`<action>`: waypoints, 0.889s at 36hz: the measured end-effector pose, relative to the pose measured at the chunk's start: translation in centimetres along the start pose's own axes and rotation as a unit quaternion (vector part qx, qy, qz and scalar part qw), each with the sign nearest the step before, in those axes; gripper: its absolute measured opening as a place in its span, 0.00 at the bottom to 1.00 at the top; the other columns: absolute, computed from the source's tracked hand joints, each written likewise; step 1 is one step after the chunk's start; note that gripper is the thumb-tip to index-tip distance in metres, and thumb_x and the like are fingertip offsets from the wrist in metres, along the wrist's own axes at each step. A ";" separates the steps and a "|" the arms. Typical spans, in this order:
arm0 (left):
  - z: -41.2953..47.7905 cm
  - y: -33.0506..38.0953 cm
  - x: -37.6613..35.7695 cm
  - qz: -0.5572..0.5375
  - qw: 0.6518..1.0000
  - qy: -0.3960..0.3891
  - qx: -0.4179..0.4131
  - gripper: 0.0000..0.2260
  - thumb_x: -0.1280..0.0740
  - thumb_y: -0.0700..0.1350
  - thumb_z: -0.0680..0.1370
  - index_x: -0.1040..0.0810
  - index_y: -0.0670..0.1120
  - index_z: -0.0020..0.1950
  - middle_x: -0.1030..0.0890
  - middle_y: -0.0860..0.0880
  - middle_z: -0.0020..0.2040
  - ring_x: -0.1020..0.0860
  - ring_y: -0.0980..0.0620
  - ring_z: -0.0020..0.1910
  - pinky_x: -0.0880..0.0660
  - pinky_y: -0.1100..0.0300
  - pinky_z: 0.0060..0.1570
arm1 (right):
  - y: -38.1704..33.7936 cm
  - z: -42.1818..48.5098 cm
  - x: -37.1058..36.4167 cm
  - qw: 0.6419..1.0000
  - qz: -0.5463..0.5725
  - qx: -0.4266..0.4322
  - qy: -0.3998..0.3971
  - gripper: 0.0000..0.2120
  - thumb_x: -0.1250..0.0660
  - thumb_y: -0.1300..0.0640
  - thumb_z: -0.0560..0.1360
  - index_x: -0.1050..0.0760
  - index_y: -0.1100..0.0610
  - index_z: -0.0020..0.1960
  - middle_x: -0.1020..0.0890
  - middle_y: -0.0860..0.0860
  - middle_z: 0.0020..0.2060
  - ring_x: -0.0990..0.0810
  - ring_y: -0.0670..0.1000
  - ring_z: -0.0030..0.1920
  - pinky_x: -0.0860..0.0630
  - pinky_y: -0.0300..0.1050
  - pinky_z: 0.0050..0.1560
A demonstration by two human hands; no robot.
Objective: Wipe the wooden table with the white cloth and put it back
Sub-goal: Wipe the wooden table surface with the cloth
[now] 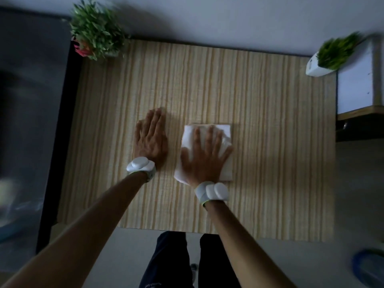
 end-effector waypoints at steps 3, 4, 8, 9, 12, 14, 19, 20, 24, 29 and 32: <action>-0.1 0.1 0.0 0.005 1.000 0.002 -0.009 0.26 0.54 0.52 0.82 0.52 0.49 0.80 0.52 0.53 0.81 0.57 0.56 0.79 0.69 0.61 0.73 | -2.4 2.4 -0.6 0.998 -0.005 0.063 -0.025 0.31 0.49 0.37 0.81 0.44 0.49 0.81 0.43 0.59 0.81 0.46 0.64 0.81 0.51 0.75 0.74; 0.0 0.1 -0.1 0.006 1.000 0.002 -0.014 0.26 0.55 0.53 0.82 0.52 0.49 0.80 0.53 0.53 0.80 0.57 0.56 0.79 0.69 0.61 0.74 | -2.5 3.7 -0.5 0.996 -0.028 0.076 -0.022 0.31 0.50 0.38 0.82 0.45 0.49 0.81 0.43 0.59 0.81 0.46 0.64 0.81 0.49 0.75 0.74; 0.2 -0.1 -0.1 -0.008 1.000 0.004 -0.008 0.25 0.53 0.49 0.82 0.51 0.47 0.80 0.50 0.50 0.81 0.58 0.56 0.78 0.68 0.59 0.74 | 0.6 7.2 0.8 0.999 -0.029 0.009 -0.012 0.33 0.53 0.38 0.80 0.47 0.49 0.82 0.46 0.58 0.82 0.49 0.63 0.81 0.52 0.74 0.74; 0.2 0.0 -0.1 -0.012 1.000 0.004 -0.009 0.25 0.53 0.49 0.82 0.51 0.47 0.80 0.50 0.50 0.81 0.57 0.55 0.79 0.67 0.59 0.74 | 1.6 6.6 1.0 0.999 -0.029 -0.019 -0.005 0.33 0.54 0.38 0.80 0.47 0.49 0.82 0.47 0.57 0.82 0.50 0.62 0.81 0.53 0.74 0.75; 0.3 0.1 0.0 -0.018 1.000 0.003 -0.008 0.26 0.54 0.49 0.82 0.51 0.47 0.80 0.50 0.50 0.81 0.57 0.55 0.79 0.67 0.59 0.74 | 2.2 2.6 1.1 0.998 -0.039 -0.053 0.009 0.33 0.52 0.38 0.80 0.45 0.51 0.82 0.45 0.58 0.81 0.49 0.63 0.81 0.52 0.74 0.75; 0.2 0.1 0.0 -0.017 1.000 0.007 -0.001 0.26 0.54 0.49 0.81 0.51 0.47 0.80 0.49 0.50 0.81 0.58 0.56 0.78 0.67 0.58 0.74 | 0.6 0.2 0.3 0.999 -0.022 -0.029 -0.006 0.33 0.49 0.38 0.80 0.43 0.51 0.81 0.43 0.59 0.81 0.47 0.64 0.81 0.55 0.73 0.76; -0.5 0.5 0.2 -0.016 1.000 0.021 -0.012 0.26 0.54 0.51 0.82 0.53 0.49 0.80 0.53 0.54 0.80 0.60 0.58 0.77 0.70 0.61 0.73 | -2.9 2.2 -0.2 0.998 -0.015 0.061 -0.029 0.31 0.51 0.38 0.81 0.41 0.50 0.80 0.40 0.58 0.80 0.45 0.63 0.80 0.53 0.73 0.76; -0.5 0.6 0.1 -0.014 1.000 0.019 -0.017 0.26 0.54 0.52 0.83 0.53 0.49 0.80 0.55 0.55 0.80 0.61 0.58 0.78 0.69 0.60 0.73 | -2.9 3.5 0.0 0.996 -0.042 0.072 -0.024 0.31 0.52 0.39 0.81 0.42 0.50 0.81 0.41 0.59 0.80 0.45 0.63 0.80 0.49 0.74 0.75; 0.2 0.1 0.2 -0.026 1.000 0.004 -0.001 0.25 0.54 0.48 0.83 0.53 0.47 0.80 0.53 0.50 0.81 0.58 0.54 0.79 0.63 0.53 0.76 | 0.5 7.0 0.8 0.999 -0.032 -0.033 -0.023 0.33 0.54 0.38 0.82 0.51 0.51 0.82 0.50 0.59 0.82 0.54 0.63 0.82 0.55 0.73 0.75; 0.2 0.3 0.1 -0.041 0.999 0.006 -0.011 0.25 0.53 0.47 0.83 0.53 0.47 0.80 0.52 0.50 0.81 0.58 0.54 0.79 0.62 0.52 0.76 | 0.8 0.7 0.5 0.996 -0.037 -0.077 0.007 0.33 0.53 0.38 0.81 0.46 0.51 0.82 0.45 0.60 0.81 0.48 0.64 0.81 0.50 0.74 0.74; 0.0 0.1 -0.3 -0.031 0.999 0.014 -0.007 0.26 0.56 0.49 0.82 0.53 0.48 0.80 0.51 0.51 0.81 0.59 0.57 0.78 0.61 0.52 0.76 | -2.3 -0.8 -0.7 1.000 0.005 -0.011 -0.023 0.33 0.54 0.38 0.80 0.52 0.50 0.81 0.43 0.61 0.80 0.46 0.65 0.80 0.50 0.75 0.74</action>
Point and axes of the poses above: each hand's wrist, its own z-axis towards the middle knuckle, its own x-axis out of the back of the hand, y = z × x, the point moved 7 cm from there along z, towards the middle knuckle
